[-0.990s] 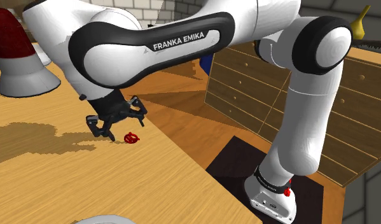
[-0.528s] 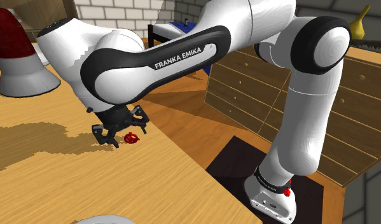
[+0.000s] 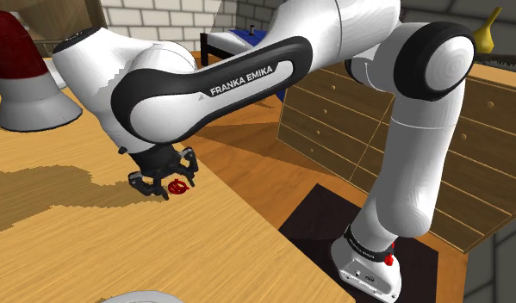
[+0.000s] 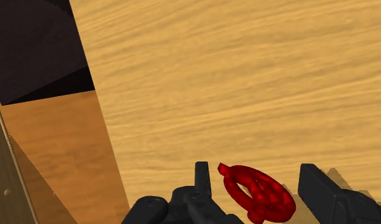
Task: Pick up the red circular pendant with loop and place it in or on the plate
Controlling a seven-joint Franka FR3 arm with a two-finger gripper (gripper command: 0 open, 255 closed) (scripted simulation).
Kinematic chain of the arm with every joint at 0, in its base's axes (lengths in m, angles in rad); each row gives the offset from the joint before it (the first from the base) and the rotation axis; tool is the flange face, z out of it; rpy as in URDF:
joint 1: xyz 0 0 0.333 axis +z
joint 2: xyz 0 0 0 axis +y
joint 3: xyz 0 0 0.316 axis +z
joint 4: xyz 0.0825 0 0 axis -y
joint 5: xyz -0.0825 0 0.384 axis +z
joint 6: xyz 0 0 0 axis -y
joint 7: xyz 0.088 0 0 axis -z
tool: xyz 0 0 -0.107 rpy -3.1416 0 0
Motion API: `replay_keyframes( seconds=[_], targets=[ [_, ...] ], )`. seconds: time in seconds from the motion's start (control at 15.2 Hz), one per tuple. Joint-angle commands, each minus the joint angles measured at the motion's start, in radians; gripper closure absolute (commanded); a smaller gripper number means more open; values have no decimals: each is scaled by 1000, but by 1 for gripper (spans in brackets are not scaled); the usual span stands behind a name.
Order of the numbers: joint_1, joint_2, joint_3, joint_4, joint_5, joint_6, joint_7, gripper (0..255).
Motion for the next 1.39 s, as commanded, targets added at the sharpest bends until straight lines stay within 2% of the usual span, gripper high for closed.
replay_keyframes(
  seconds=[0.0,0.53,1.32],
  targets=[
    [0,0,0,0,0,0,0,255],
    [0,0,0,0,0,0,0,255],
    [7,-23,8,136,17,-150,-28,255]
  ],
)
